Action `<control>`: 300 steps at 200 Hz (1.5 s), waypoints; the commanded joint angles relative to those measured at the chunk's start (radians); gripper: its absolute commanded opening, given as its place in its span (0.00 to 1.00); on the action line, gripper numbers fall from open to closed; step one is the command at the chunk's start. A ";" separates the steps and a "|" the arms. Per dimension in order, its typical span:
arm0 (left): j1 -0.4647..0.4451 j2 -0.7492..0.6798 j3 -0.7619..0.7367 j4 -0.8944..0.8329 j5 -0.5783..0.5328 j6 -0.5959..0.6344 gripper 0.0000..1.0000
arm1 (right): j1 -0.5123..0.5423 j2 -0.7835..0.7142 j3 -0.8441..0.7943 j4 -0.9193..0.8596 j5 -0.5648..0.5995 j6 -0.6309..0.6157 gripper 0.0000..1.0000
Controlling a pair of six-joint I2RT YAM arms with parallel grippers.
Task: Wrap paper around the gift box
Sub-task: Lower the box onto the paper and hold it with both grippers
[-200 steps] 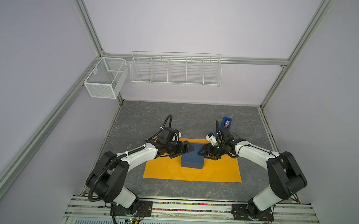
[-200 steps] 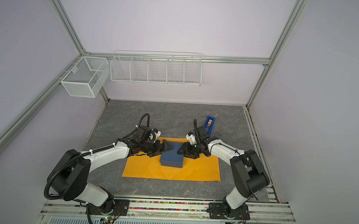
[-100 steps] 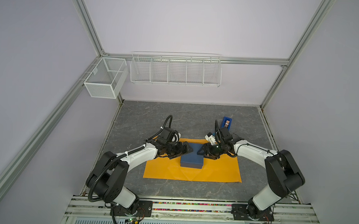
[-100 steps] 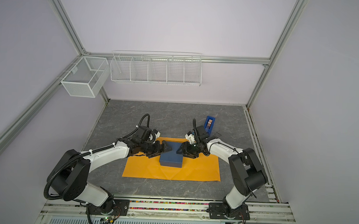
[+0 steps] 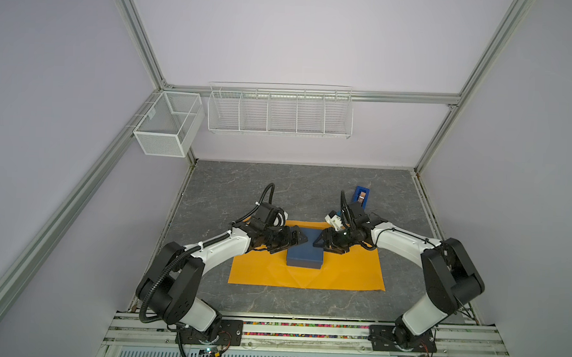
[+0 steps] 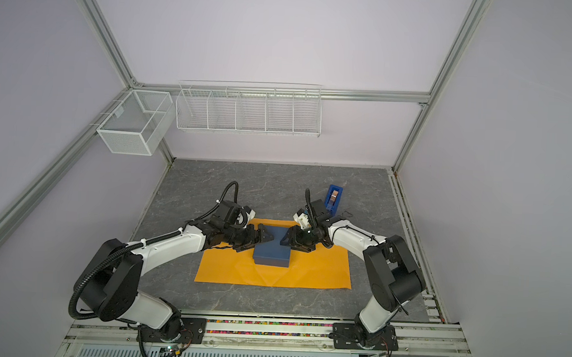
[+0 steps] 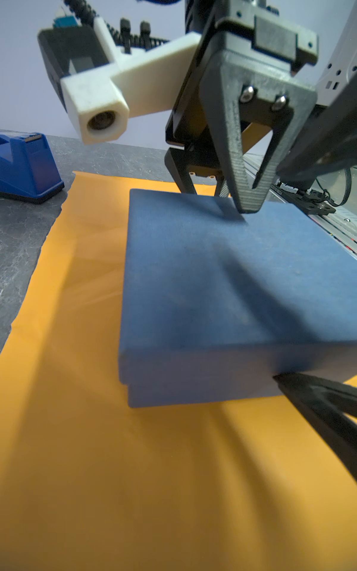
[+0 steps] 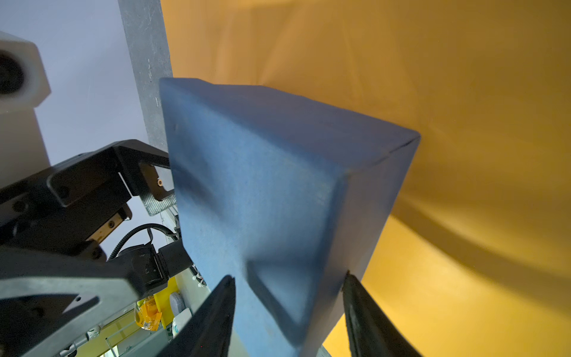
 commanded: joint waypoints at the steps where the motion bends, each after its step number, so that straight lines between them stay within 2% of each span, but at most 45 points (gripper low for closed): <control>1: -0.006 -0.021 -0.011 -0.003 0.020 0.002 0.97 | 0.007 -0.007 0.018 -0.029 0.023 -0.021 0.58; 222: -0.018 -0.032 0.000 -0.052 0.034 0.002 0.97 | 0.007 0.007 0.025 -0.031 0.014 -0.027 0.58; 257: -0.017 -0.034 0.018 -0.107 -0.014 0.023 0.97 | 0.008 0.004 0.019 -0.030 0.016 -0.026 0.58; 300: -0.017 -0.078 0.111 -0.255 -0.138 0.085 0.96 | -0.004 -0.075 0.005 -0.023 0.063 -0.023 0.60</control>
